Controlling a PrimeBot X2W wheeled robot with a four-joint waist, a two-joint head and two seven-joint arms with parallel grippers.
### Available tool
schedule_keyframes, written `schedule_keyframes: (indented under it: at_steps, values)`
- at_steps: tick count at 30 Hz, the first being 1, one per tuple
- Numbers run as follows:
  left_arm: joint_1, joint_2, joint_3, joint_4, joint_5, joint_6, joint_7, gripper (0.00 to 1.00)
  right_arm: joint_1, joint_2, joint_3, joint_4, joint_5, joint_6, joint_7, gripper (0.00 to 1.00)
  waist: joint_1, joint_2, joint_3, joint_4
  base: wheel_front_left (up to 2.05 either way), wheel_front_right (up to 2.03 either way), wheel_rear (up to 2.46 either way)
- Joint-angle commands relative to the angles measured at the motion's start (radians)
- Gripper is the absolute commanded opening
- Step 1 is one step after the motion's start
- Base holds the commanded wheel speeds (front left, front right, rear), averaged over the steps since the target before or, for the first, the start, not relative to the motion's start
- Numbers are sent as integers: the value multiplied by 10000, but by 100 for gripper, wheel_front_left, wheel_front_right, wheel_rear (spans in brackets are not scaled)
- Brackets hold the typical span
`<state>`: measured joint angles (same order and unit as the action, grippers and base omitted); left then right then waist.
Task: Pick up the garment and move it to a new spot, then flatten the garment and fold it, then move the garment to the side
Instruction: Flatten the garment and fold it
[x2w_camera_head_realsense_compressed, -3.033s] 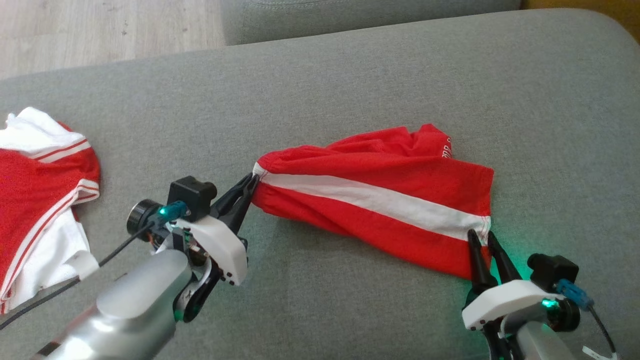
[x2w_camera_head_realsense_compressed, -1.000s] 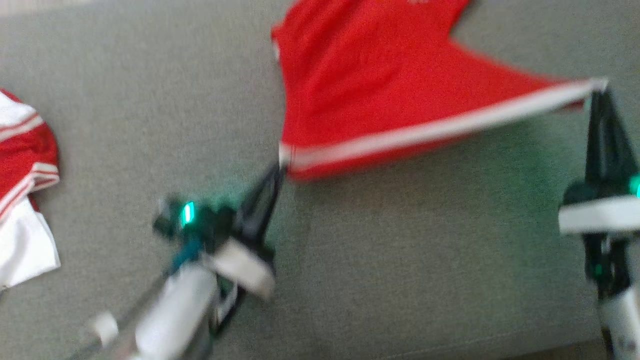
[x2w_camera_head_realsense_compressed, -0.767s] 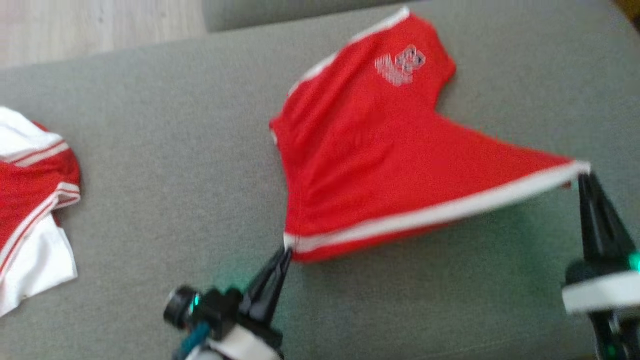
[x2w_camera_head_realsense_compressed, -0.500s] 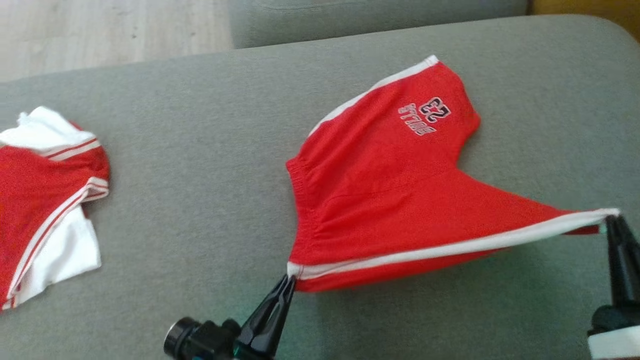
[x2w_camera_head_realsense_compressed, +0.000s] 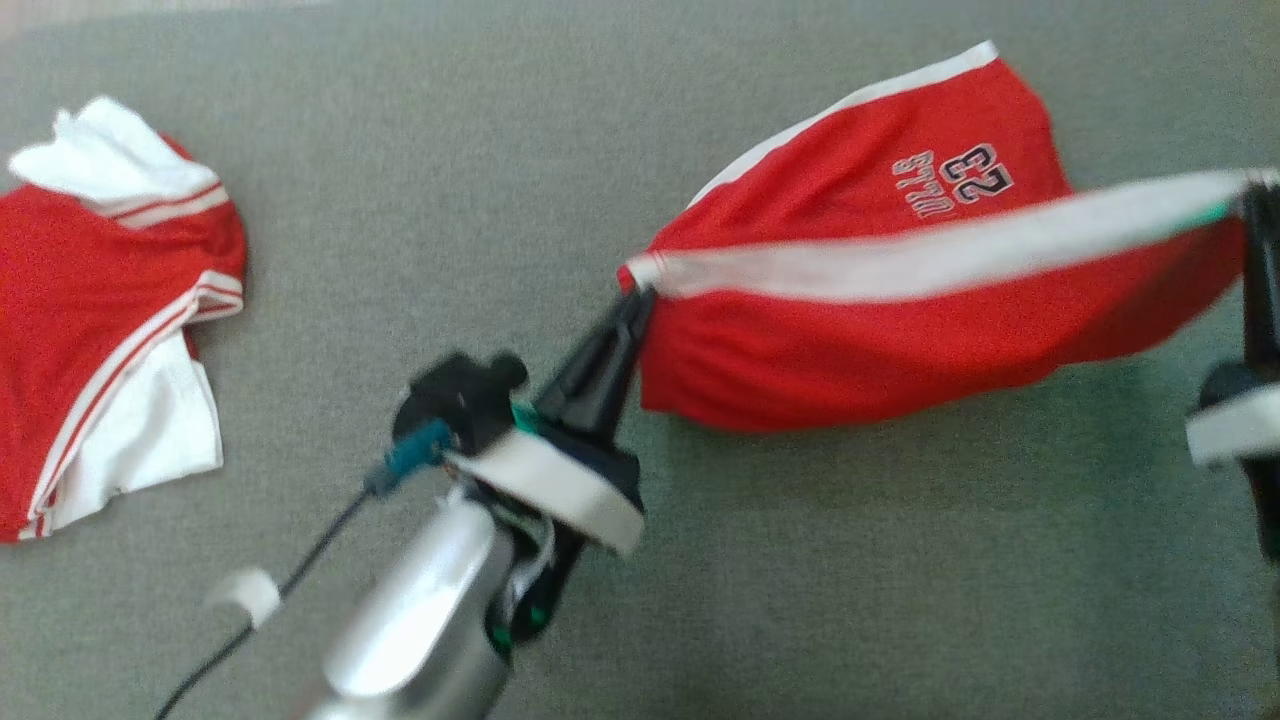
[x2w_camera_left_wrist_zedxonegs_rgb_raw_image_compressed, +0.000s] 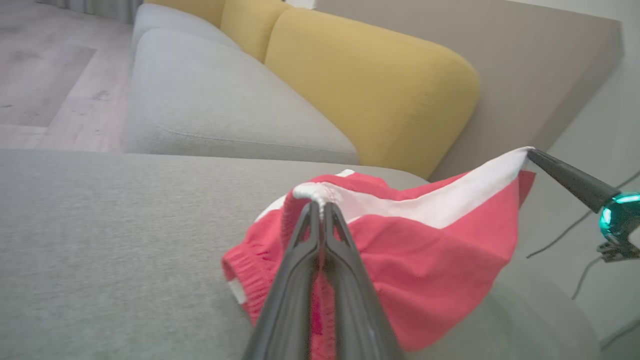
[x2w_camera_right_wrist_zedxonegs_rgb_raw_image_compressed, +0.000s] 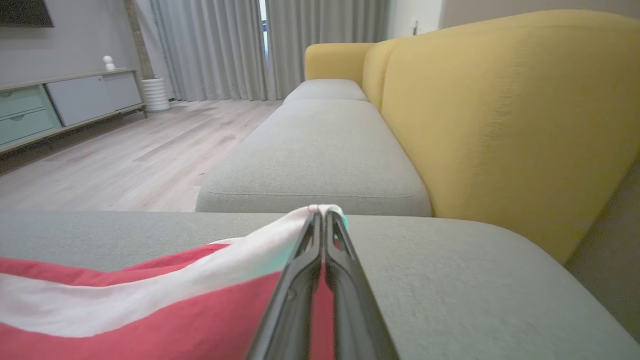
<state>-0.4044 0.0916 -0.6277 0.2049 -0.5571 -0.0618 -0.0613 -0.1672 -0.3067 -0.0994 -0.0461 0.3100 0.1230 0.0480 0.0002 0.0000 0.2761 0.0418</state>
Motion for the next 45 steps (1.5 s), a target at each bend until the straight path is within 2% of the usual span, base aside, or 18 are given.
schedule_keyframes:
  at_steps: [1, 10, 16, 20, 21, 22, 23, 25, 30, 34, 40, 45]
  values:
    - [-634, -21, 497, 93, -82, 12, 95, 0, -722, -350, 322, 99, 79, 77, -9, 0, -2, 0, 444, 135, 0, 0, 0]
    - [-2618, -257, 840, 2055, -341, -49, -212, 0, -3980, -700, 1514, 3153, 539, 77, -395, 0, -2, 0, 1387, 215, 0, 0, 0]
    - [-3307, -307, 837, 3029, -121, 221, -574, 0, -5377, -747, 2571, 4628, 844, 77, -599, 0, -2, 0, 1696, 199, 0, 0, 0]
    - [-3614, -352, 688, 3619, -150, 193, -777, 0, -6171, -795, 3243, 5744, 1116, 77, -792, 0, -2, 0, 1810, 234, 0, 0, 0]
    - [-3679, -361, 638, 3754, -167, 175, -839, 0, -6321, -810, 3384, 6000, 1204, 77, -849, 32, -2, 0, 1821, 249, 0, 0, 0]
    - [-3735, -370, 596, 3887, -197, 163, -897, 20, -6455, -831, 3505, 6226, 1288, 77, -937, 100, -2, 0, 1821, 263, 0, 0, 0]
    - [-3788, -378, 553, 4017, -209, 180, -969, 42, -6566, -844, 3613, 6422, 1379, 77, -1059, 100, -2, 0, 1810, 275, 0, 0, 0]
    - [-3856, -389, 466, 4242, -198, 247, -1172, 100, -6672, -850, 3808, 6726, 1586, 77, -1336, 100, -2, 0, 1749, 290, 0, 0, 0]
    - [-3654, -356, 165, 4332, 391, 467, -1841, 100, -6228, -968, 4346, 6836, 2326, 77, -1915, 100, -2, 0, 1393, 273, 0, 0, 0]
    - [-2908, -85, 261, 3843, 1075, 1094, -1990, 100, -5235, -1096, 4667, 6460, 3087, 77, -2050, 100, -2, 0, 1063, 219, 0, 0, 0]
    - [-824, 75, 1229, 1375, 2276, 2314, -2002, 100, -4022, -1445, 4559, 5949, 4211, 77, -1821, 100, -2, 0, 864, 324, 0, 0, 0]
    - [779, 2, 1508, -369, 3441, 2916, -2003, 100, -4062, -1750, 3809, 6180, 4868, 77, -1612, 100, -2, 0, 1048, 822, 0, 0, 0]
